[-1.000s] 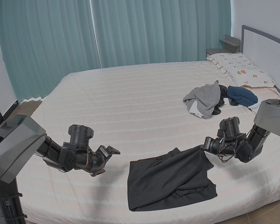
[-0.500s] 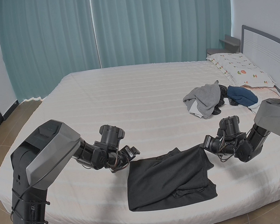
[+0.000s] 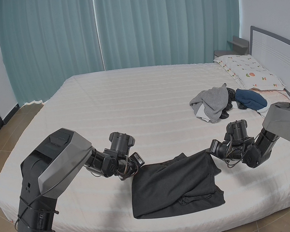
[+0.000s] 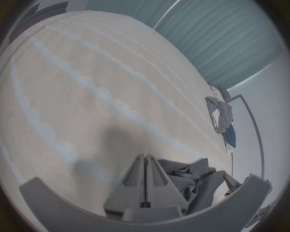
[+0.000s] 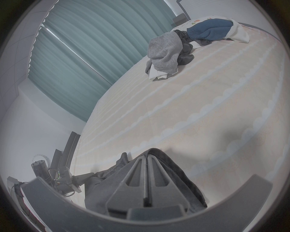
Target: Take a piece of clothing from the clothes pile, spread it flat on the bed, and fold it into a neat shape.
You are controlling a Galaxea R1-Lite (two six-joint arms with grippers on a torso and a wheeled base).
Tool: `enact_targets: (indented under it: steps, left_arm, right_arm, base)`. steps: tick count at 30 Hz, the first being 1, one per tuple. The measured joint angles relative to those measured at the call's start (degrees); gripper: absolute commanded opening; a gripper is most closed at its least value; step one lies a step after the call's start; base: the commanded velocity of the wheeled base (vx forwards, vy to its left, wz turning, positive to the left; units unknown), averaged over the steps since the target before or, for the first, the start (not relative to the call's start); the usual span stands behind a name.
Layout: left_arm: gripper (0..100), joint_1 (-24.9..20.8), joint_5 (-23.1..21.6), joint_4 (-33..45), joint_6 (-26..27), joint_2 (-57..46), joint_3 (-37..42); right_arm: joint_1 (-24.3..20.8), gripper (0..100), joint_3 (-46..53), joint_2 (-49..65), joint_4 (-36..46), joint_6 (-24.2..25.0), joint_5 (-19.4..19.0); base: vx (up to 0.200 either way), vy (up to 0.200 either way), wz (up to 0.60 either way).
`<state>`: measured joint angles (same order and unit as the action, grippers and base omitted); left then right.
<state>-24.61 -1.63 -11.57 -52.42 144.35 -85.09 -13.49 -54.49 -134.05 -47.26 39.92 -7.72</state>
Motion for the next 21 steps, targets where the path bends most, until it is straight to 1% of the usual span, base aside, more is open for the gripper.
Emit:
enact_targets:
  steps: [6, 14, 15, 21]
  left_arm:
    - [0, 1.93, 2.76, -0.11, -0.29, -0.55, 0.26]
    - [0, 2.76, 3.02, -0.20, -0.13, -0.09, 0.11]
    - [0, 2.77, 3.00, -0.17, -0.13, -0.02, 0.11]
    - [0, 2.84, 2.63, -0.17, -0.12, 0.28, -0.05]
  right_arm:
    - [-0.15, 0, -1.35, -0.96, -0.06, 0.30, 0.06]
    - [-0.67, 0, -3.69, -3.30, -0.44, 0.39, 0.41]
    - [-0.74, 100, -3.77, -3.46, -1.23, 0.41, 0.39]
    - [-1.17, 100, -2.73, -2.97, -4.99, 0.66, 0.44]
  base:
    - [0.000, 0.000, 0.00]
    - [0.000, 0.000, 0.00]
    - [0.000, 0.000, 0.00]
    - [0.000, 0.000, 0.00]
